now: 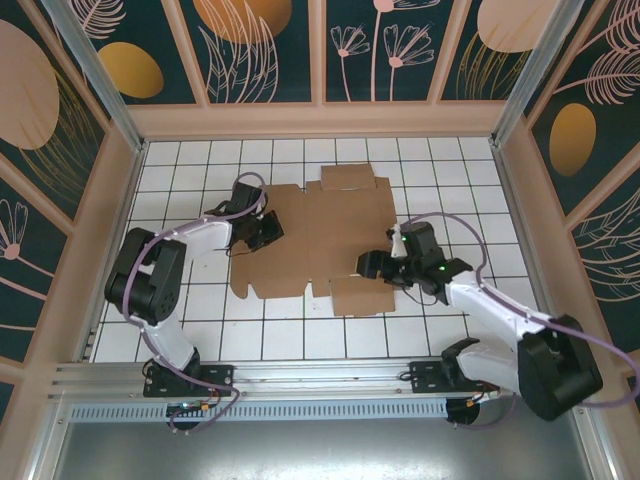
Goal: Fold the paper box
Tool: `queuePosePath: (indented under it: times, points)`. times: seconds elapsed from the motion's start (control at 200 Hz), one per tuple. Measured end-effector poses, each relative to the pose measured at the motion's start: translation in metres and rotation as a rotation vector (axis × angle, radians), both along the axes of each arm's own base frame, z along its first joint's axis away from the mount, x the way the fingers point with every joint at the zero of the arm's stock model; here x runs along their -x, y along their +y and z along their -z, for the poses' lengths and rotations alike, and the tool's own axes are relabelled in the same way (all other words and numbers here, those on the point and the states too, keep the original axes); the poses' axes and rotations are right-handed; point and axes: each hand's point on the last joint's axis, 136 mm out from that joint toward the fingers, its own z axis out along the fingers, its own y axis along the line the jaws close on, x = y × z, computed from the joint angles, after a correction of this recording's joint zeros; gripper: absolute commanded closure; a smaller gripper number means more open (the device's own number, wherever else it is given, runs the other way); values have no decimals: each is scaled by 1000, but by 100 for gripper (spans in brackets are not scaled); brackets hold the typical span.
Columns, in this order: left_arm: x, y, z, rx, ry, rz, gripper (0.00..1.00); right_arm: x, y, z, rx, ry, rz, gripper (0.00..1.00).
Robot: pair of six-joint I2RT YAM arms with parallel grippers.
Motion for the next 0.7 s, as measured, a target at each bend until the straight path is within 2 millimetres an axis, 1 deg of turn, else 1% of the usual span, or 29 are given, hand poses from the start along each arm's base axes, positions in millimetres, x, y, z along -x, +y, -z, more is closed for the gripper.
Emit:
queuePosePath:
  times: [0.04, 0.065, 0.125, 0.15, 0.18, 0.24, 0.32, 0.36, 0.45, 0.585, 0.651, 0.701]
  points:
    - [2, -1, -10, 7, -24, 11, 100, -2, -9, -4, -3, -14, 34, 29]
    - [4, -2, -15, 11, -37, 17, 100, -4, -18, -5, -2, -19, 66, 29]
    - [12, -7, -22, 14, -55, 40, 100, -3, -32, -1, -2, -15, 113, 29]
    - [13, -8, -22, 15, -56, 45, 100, -1, -38, 2, 0, -8, 131, 29]
    - [21, -14, -21, 12, -53, 70, 100, 2, -45, 8, 1, 11, 156, 29]
    - [31, -22, -13, 7, -35, 100, 100, 8, -51, 17, 3, 47, 180, 29]
    - [44, -27, 2, -1, 1, 126, 100, 16, -52, 29, -4, 94, 183, 29]
    - [49, -25, 13, -13, 28, 128, 100, 20, -51, 33, -9, 112, 183, 29]
    - [57, -19, 28, -37, 66, 122, 100, 28, -50, 44, -24, 151, 177, 29]
    - [56, -18, 30, -40, 63, 120, 100, 37, -44, 55, -60, 194, 153, 30]
    - [55, -19, 31, -39, 61, 120, 100, 39, -39, 55, -93, 200, 134, 31]
    - [55, -18, 35, -44, 65, 119, 100, 40, -35, 54, -120, 197, 116, 34]
